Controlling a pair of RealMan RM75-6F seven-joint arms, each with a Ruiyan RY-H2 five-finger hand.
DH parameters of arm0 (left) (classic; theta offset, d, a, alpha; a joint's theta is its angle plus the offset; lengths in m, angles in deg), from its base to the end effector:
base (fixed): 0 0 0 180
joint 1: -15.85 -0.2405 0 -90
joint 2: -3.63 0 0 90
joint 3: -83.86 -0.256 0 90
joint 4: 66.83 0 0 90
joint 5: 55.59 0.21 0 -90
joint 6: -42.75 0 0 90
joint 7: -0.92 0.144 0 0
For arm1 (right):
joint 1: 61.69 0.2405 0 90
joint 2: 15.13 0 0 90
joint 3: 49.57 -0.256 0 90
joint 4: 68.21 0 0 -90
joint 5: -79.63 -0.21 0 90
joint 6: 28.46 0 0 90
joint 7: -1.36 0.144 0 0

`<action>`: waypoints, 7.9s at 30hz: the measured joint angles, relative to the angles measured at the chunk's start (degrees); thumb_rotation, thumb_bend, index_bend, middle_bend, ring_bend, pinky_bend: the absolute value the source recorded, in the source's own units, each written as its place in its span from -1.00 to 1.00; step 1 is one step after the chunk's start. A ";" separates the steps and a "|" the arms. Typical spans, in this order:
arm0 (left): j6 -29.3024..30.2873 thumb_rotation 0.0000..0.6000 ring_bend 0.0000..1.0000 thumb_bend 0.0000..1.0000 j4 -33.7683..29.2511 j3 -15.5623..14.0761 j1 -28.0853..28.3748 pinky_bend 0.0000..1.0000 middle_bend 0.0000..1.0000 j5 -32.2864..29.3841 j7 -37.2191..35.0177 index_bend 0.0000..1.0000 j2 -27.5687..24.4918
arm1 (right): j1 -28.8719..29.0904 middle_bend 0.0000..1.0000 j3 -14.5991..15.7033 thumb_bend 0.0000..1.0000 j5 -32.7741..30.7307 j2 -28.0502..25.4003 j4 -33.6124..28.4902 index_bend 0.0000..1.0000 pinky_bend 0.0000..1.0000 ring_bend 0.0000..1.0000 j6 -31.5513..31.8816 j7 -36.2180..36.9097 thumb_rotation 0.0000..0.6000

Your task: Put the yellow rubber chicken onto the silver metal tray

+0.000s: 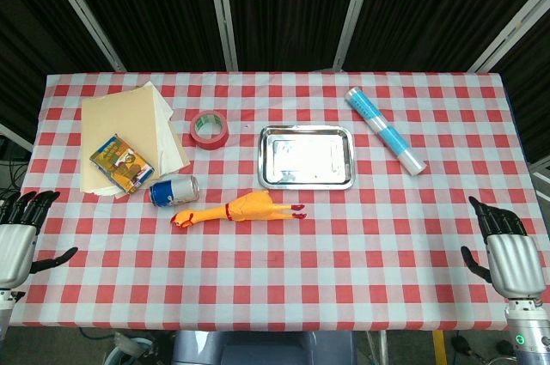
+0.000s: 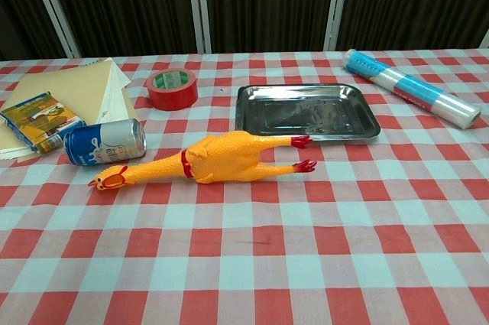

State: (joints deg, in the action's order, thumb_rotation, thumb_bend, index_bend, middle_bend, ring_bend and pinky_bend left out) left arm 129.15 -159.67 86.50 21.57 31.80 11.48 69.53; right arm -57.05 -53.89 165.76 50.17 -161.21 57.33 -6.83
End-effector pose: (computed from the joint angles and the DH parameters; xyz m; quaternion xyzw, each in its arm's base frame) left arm -0.2995 0.1843 0.1495 -0.6265 -0.3279 -0.3609 0.6080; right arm -0.3044 -0.1847 0.1565 0.6073 -0.3445 0.3673 0.6145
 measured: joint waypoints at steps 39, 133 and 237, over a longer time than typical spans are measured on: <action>-1.70 1.00 -0.61 -0.89 -1.05 -0.73 1.30 -0.63 -0.46 1.85 0.59 -0.57 0.13 | -1.31 -0.63 1.37 -0.30 2.38 0.97 2.67 -0.91 -0.66 -0.63 1.86 4.99 1.00; -15.46 1.00 -0.08 0.16 10.50 6.57 26.34 -0.06 0.05 -29.11 28.43 -0.13 42.94 | -3.48 -0.63 2.06 -0.30 1.74 -1.14 2.09 -0.91 -0.66 -0.63 2.78 7.81 1.00; -31.14 1.00 0.25 0.75 -11.11 12.91 57.74 0.39 0.40 -25.08 36.45 0.22 20.57 | 33.54 -0.66 -4.93 -0.50 -9.90 -6.74 -12.70 -0.75 -0.60 -0.60 -39.99 28.25 1.00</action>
State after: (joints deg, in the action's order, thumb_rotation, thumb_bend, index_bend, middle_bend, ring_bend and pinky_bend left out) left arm 98.02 -170.79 99.42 79.31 6.72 47.92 90.10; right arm -23.51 -58.82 155.86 43.43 -173.91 17.34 21.42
